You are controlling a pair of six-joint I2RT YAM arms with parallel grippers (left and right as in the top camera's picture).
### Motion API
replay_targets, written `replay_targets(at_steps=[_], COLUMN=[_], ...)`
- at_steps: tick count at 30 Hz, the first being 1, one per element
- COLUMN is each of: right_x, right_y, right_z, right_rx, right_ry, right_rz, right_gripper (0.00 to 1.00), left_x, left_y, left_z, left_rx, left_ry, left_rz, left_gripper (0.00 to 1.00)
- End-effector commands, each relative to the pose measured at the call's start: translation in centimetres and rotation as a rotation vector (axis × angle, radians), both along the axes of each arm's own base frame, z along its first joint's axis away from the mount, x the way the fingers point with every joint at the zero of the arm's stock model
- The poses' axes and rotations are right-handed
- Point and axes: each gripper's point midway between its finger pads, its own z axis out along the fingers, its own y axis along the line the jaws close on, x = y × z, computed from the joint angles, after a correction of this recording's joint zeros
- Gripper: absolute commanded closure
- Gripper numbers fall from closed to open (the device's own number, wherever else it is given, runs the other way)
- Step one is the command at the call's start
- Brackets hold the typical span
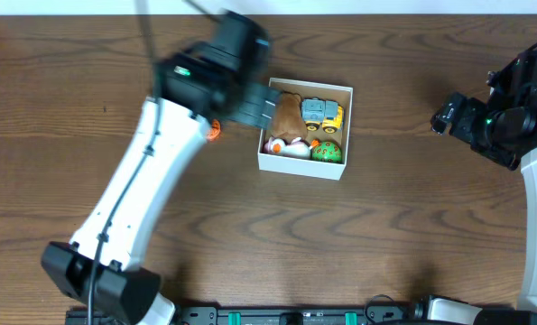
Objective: Pack container
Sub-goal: 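Carry the green ball into the box's front right corner, then return the left gripper and grasp the orange hollow ball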
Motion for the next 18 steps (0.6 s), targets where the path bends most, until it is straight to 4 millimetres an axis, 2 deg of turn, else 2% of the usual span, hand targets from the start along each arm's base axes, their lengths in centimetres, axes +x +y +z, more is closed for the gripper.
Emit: replay_targets(at_steps=[1,4,8,13,18], right_x=[0.0,0.0,0.0,0.0,0.0], right_y=[-0.2,-0.2,-0.2,-0.2,-0.2], right_z=[-0.2,-0.2,-0.2,-0.2,-0.2], right_rx=[0.004,0.004,0.004,0.004,0.004], right_ry=[0.005,0.005,0.004,0.004,0.005], right_rz=[-0.012,-0.012,-0.012,-0.012,-0.012], right_gripper=[0.01,0.01,0.01,0.01,0.01], left_x=[1.5,2.4,3.4,3.9,4.1], left_y=[5.0,7.2,8.3,8.4,8.4], left_z=[-4.2,-7.8,-12.3,-17.0,-20.0], left_rx=[0.054,0.033,0.034,0.063,0.078], left_ry=[0.111,0.209,0.313,0.398,0.449], left_rz=[0.14,0.199,0.23,0.217,0.212], left_gripper=[0.02,0.02,0.02,0.02,0.02])
